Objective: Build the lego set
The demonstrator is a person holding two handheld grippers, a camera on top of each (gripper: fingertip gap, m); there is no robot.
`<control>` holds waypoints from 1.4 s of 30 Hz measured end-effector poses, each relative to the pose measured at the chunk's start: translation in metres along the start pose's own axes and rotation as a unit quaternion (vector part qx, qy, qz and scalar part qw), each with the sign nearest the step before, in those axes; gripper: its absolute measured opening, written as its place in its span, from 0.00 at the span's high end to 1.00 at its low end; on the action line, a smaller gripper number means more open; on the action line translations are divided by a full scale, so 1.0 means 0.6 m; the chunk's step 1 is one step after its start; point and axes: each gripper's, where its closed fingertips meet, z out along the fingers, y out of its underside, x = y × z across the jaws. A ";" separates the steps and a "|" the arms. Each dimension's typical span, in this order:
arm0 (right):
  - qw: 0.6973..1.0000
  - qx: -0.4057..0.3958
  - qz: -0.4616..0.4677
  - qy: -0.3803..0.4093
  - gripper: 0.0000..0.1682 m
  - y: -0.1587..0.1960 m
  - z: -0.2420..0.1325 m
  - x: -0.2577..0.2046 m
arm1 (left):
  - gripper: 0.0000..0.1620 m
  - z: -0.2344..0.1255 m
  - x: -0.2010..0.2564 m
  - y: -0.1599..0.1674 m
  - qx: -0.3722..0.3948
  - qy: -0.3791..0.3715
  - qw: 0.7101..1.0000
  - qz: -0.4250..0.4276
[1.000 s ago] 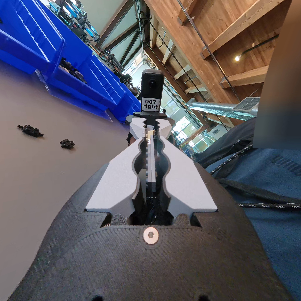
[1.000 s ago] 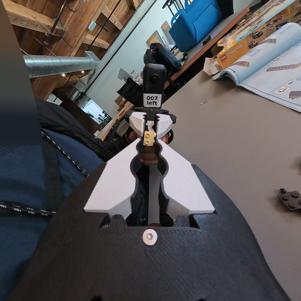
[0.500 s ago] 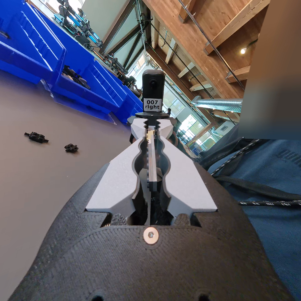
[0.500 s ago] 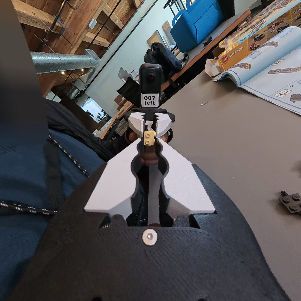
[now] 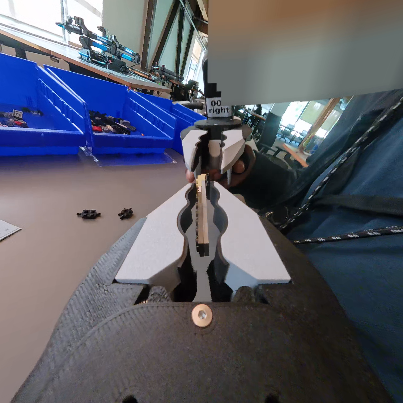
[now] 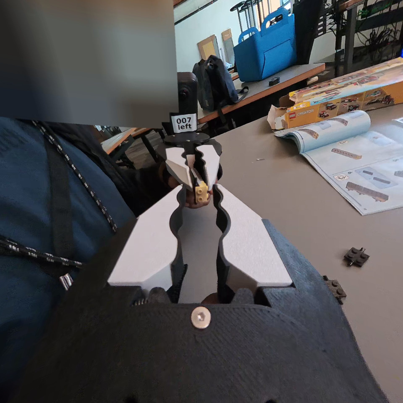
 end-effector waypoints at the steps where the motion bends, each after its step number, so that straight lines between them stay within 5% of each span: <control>1: 1.000 -0.004 -0.008 -0.004 0.86 0.001 0.001 -0.005 | 0.93 0.001 0.002 0.002 -0.006 0.000 1.000 0.008; 42: 0.997 -0.015 -0.075 0.015 0.94 0.004 0.006 -0.015 | 0.93 0.005 0.021 -0.006 0.008 0.011 0.999 0.032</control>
